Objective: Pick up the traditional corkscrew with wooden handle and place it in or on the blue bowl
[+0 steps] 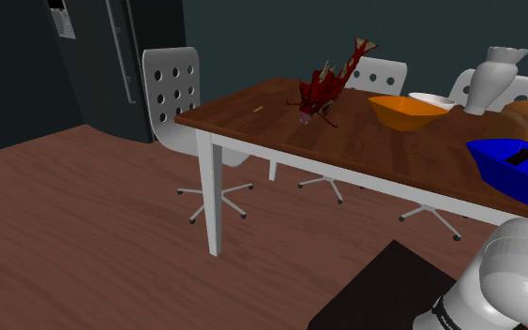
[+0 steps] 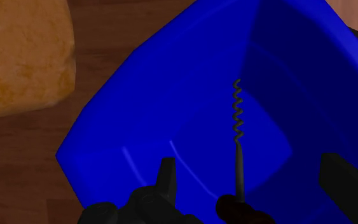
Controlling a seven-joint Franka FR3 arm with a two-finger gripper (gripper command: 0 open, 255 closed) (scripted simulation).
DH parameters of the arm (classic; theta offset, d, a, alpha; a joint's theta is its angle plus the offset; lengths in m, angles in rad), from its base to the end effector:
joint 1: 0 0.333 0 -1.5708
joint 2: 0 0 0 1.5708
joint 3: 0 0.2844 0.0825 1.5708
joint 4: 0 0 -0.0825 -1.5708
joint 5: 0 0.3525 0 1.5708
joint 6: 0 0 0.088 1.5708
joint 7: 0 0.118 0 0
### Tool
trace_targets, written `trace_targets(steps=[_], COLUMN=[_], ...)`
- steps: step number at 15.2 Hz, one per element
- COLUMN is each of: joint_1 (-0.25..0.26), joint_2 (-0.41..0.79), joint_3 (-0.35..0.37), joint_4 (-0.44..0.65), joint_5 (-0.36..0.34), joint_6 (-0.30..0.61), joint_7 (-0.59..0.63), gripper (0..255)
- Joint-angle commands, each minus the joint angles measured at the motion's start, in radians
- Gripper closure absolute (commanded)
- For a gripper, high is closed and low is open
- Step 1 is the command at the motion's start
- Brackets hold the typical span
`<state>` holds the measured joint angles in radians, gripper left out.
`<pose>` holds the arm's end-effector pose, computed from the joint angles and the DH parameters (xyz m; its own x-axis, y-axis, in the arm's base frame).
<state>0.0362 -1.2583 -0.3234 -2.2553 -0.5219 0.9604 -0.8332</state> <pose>0.0728 -0.1721 0.6164 0.8725 0.4636 -0.1546 0.4743 -0.8795 0.0395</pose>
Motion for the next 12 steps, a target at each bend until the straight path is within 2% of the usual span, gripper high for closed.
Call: trace_targets(steps=[1, 4, 12], joint_1=[0.004, 0.012, 0.012], joint_2=[0.030, 0.114, 0.114], joint_3=[0.010, 0.033, 0.033], joint_4=[0.043, 0.170, 0.170], joint_5=[0.009, 0.031, 0.031], joint_6=[-0.015, -0.059, -0.059], joint_7=[-0.003, -0.016, -0.016], gripper=[0, 0, 0])
